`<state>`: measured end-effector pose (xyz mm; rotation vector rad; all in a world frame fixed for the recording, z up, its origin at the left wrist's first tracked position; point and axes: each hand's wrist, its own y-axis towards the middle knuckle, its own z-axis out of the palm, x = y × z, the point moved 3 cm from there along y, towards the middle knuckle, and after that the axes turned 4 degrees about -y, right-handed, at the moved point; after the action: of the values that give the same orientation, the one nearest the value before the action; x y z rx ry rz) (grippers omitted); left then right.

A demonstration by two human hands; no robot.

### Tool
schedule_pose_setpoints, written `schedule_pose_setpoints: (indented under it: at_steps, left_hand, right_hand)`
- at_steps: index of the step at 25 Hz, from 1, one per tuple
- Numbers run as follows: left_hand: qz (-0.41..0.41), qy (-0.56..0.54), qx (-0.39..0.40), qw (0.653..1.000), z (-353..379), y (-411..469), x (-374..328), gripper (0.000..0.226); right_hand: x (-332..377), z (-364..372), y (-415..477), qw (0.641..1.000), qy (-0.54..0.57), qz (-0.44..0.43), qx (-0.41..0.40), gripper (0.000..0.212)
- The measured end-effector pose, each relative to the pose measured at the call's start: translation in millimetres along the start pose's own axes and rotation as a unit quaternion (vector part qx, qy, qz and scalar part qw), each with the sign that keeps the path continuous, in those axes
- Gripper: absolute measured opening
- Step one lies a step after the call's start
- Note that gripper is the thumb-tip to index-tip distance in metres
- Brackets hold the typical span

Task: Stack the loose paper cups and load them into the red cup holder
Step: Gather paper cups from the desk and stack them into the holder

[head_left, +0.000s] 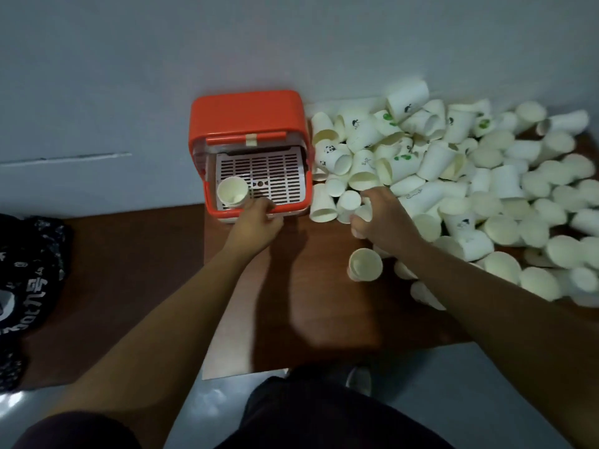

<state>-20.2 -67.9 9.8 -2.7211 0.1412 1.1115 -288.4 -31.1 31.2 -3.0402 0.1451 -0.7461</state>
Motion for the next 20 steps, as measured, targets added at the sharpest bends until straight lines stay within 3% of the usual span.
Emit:
schedule_pose_setpoints:
  at_steps: [4,7,11,16,20]
  left_hand:
    - [0.04,0.021,0.121,0.992,86,-31,-68,0.038]
    - [0.061,0.061,0.168,0.982,144,-42,-90,0.062]
    - [0.018,0.087,0.148,0.985,179,-56,-99,0.082]
    - [0.036,0.139,0.161,0.976,200,-57,-86,0.071]
    - [0.061,0.137,0.13,0.98,203,-66,-76,0.068]
  right_hand:
    - [-99,-51,-70,0.994,-0.044,0.098,0.034,0.064]
    - [-150,-62,-123,0.987,-0.055,0.141,0.051,0.066]
    - [-168,-40,-166,0.984,-0.05,0.158,0.069,0.063]
    - [-166,2,-175,0.983,-0.102,0.149,0.04,0.079]
    - [-159,12,-169,0.981,-0.149,0.12,0.016,0.068]
